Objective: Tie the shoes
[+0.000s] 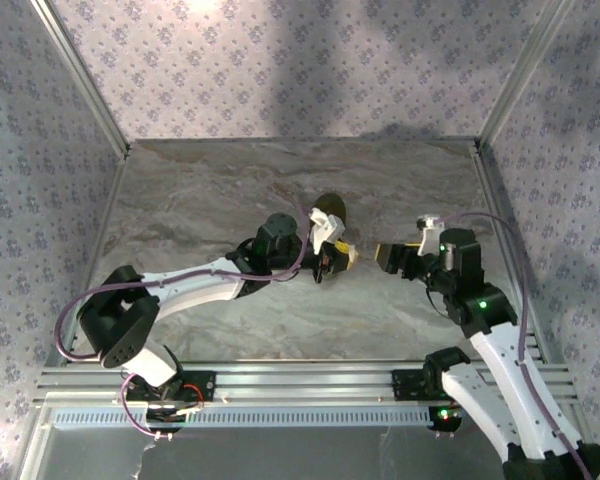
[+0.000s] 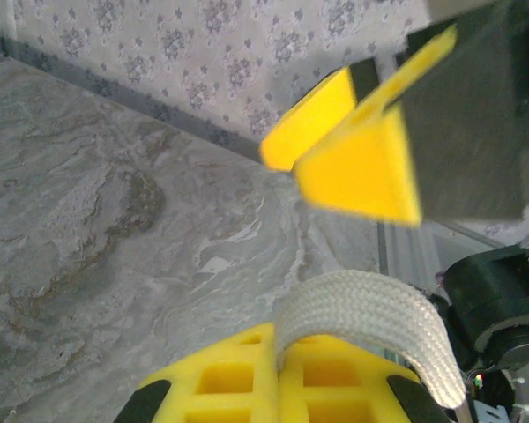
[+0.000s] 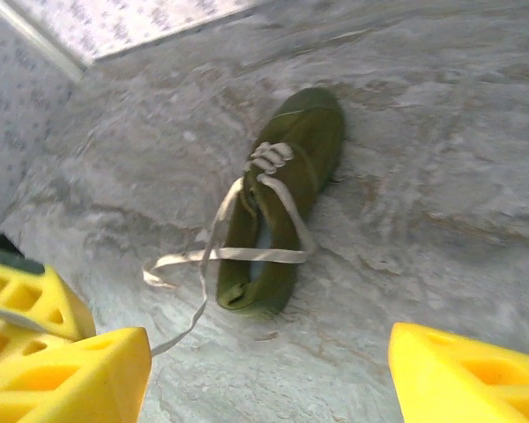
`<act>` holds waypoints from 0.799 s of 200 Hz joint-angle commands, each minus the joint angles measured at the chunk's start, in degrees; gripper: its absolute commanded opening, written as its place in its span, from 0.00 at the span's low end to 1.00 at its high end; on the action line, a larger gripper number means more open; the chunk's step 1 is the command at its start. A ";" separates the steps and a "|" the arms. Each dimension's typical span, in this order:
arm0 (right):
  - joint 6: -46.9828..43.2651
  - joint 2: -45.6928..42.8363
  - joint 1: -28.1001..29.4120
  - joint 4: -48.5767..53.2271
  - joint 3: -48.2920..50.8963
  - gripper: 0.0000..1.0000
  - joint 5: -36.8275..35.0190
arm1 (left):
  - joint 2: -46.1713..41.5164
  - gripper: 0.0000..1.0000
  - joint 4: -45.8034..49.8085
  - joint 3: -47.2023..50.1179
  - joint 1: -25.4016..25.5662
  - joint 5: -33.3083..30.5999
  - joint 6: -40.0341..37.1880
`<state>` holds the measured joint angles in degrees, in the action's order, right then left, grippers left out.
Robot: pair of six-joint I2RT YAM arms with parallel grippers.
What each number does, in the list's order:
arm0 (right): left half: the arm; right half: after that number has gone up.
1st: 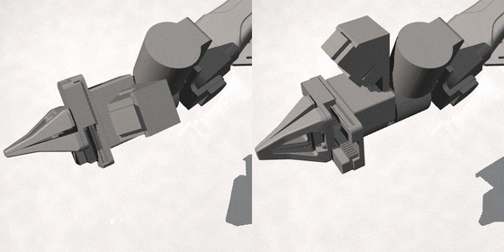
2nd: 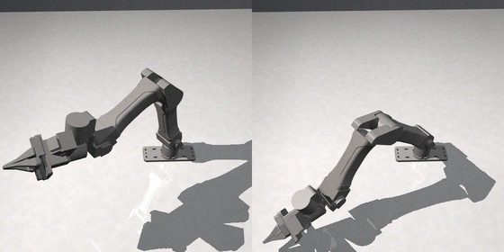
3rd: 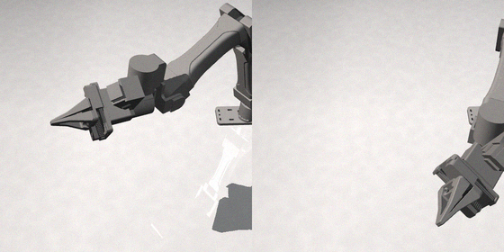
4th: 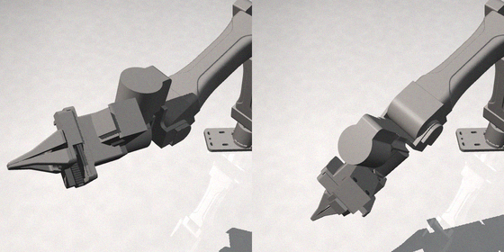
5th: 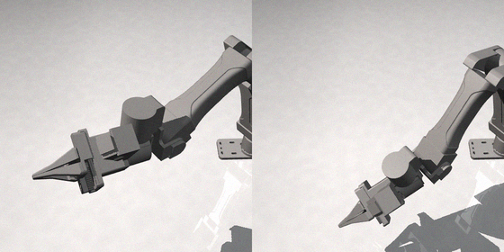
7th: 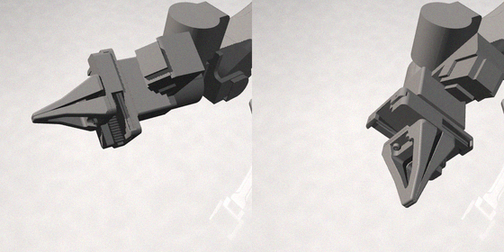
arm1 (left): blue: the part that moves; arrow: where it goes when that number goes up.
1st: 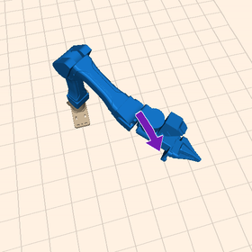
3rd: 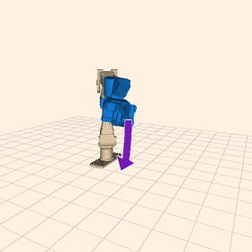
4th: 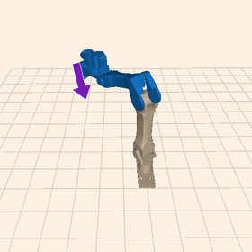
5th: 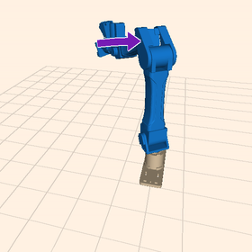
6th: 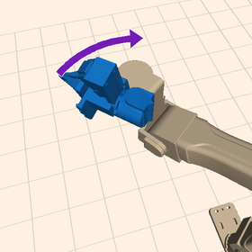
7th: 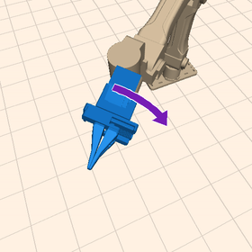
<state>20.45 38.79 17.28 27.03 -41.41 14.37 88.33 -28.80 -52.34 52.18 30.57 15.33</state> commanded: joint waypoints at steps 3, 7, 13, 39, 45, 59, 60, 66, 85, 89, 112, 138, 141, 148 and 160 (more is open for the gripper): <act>-4.40 -0.20 4.88 -10.16 1.86 0.74 3.48 | -2.46 0.00 -3.08 0.15 -0.76 6.04 1.64; -4.37 -0.12 5.59 -11.00 2.07 0.74 3.61 | -2.59 0.00 -3.02 0.15 -0.85 6.56 1.60; -4.36 0.09 6.53 -11.61 2.08 0.74 3.65 | -2.77 0.00 -2.94 0.05 -0.87 7.22 1.54; -4.96 0.59 9.19 -13.56 2.23 0.71 4.52 | -3.69 0.00 -2.61 0.17 -0.96 8.51 1.32; -4.89 0.59 9.48 -13.97 2.29 0.70 4.80 | -3.92 0.00 -2.58 0.22 -1.00 8.69 1.23; -4.89 0.59 9.88 -14.04 2.38 0.69 5.03 | -4.27 0.00 -2.58 0.30 -1.11 9.21 1.03; -4.89 0.59 9.88 -14.07 2.38 0.68 5.04 | -4.25 0.00 -2.58 0.30 -1.11 9.23 1.02; -4.89 0.58 9.97 -14.12 2.39 0.68 5.29 | -4.24 0.00 -2.53 0.33 -1.11 9.35 0.89; -4.82 0.09 10.14 -14.38 2.46 0.65 6.27 | -4.35 0.00 -2.41 0.47 -1.04 9.82 0.55; -4.81 -0.14 10.22 -14.48 2.47 0.64 6.44 | -4.40 0.00 -2.40 0.48 -1.11 9.94 0.49; -4.50 -1.97 10.48 -15.84 3.06 0.60 7.71 | -4.62 0.00 -2.28 0.85 -1.07 10.48 0.18; -4.63 -3.01 10.76 -16.25 3.28 0.56 9.82 | -5.34 0.00 -1.80 1.27 -1.12 10.56 -0.47; -4.65 -3.09 10.77 -16.18 3.30 0.56 10.02 | -5.41 0.00 -1.75 1.27 -1.12 10.64 -0.57; -4.70 -3.31 10.89 -16.28 3.26 0.56 10.32 | -5.68 0.00 -1.50 1.36 -1.19 10.73 -0.78; -4.64 -3.78 11.05 -16.38 3.35 0.56 10.33 | -6.10 0.00 -1.25 1.62 -1.16 10.74 -1.05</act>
<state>16.40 36.23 27.81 12.88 -38.28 22.17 84.49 -29.32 -51.27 50.74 39.18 15.92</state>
